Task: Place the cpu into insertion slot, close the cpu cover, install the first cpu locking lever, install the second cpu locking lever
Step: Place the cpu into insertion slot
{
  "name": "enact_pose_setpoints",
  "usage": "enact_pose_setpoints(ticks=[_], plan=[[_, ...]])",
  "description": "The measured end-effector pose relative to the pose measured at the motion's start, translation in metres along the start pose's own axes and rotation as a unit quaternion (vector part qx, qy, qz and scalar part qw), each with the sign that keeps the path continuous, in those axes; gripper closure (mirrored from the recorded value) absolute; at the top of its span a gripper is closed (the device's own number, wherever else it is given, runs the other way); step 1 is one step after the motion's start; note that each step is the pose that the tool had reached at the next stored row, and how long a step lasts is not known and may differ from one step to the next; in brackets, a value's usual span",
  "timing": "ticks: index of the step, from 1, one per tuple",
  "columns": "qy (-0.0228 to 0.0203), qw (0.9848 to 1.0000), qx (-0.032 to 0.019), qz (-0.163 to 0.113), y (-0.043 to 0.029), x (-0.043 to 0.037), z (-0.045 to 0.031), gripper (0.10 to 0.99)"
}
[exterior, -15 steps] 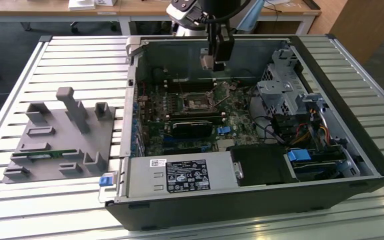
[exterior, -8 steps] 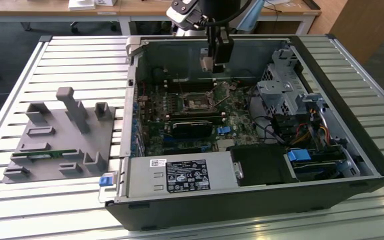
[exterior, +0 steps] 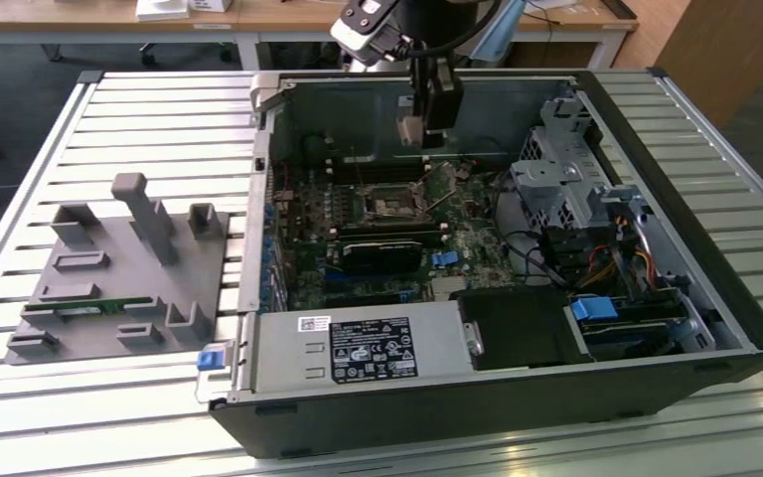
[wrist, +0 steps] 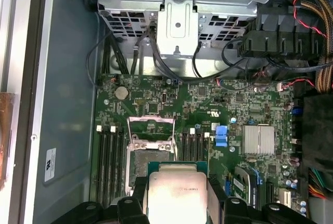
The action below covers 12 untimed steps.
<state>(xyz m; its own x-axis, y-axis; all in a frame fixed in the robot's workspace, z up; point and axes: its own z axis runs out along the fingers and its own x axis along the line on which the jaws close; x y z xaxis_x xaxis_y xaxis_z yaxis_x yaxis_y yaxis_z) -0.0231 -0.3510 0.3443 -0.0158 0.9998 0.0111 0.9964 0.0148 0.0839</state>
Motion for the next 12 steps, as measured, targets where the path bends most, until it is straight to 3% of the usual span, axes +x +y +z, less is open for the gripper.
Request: enact_pose_setpoints(ticks=[12], plan=[[0.0000,1.0000,0.0001,0.000,-0.0019,0.0000,0.0047,0.549]])
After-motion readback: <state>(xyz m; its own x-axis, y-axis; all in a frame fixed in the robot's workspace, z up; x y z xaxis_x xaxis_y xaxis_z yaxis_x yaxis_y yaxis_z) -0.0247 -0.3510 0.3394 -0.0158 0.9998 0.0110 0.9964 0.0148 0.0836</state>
